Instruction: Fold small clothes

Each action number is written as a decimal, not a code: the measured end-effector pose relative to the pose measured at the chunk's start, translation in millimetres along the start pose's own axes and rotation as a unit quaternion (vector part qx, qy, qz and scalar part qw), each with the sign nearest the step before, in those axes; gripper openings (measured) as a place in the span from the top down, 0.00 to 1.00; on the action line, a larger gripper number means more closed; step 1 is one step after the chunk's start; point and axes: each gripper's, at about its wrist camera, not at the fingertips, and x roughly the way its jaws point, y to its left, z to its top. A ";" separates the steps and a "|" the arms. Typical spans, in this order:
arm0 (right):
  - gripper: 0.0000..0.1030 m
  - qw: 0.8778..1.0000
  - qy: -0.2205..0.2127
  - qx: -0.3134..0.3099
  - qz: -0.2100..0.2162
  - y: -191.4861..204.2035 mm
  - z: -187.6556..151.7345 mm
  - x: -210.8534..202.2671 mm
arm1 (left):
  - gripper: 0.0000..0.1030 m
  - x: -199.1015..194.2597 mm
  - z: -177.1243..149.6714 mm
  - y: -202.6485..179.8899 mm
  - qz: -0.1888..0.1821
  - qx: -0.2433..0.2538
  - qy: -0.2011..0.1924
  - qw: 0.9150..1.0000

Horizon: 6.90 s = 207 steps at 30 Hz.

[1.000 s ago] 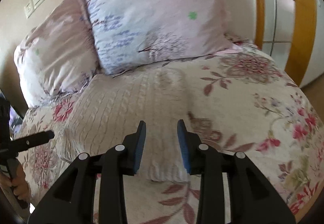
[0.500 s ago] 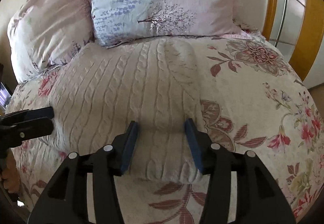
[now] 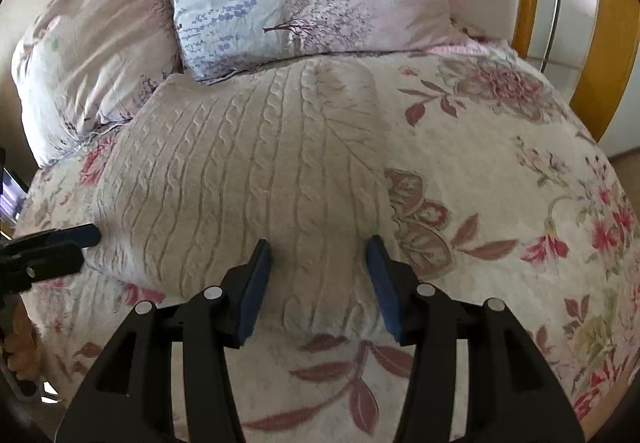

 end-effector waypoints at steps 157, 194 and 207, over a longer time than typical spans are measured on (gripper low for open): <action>0.01 0.992 -0.091 -0.086 -0.021 140.6 -19.5 4.1 | 0.02 -102.2 -64.7 88.0 0.326 -0.041 -0.150 0.933; 0.01 0.994 0.003 -0.102 -0.040 153.9 -63.6 32.8 | 0.02 -55.0 -97.8 71.9 0.354 -0.033 -0.063 0.932; 0.01 0.994 0.003 -0.101 -0.041 154.2 -63.8 32.8 | 0.02 -54.9 -97.8 71.9 0.354 -0.034 -0.063 0.932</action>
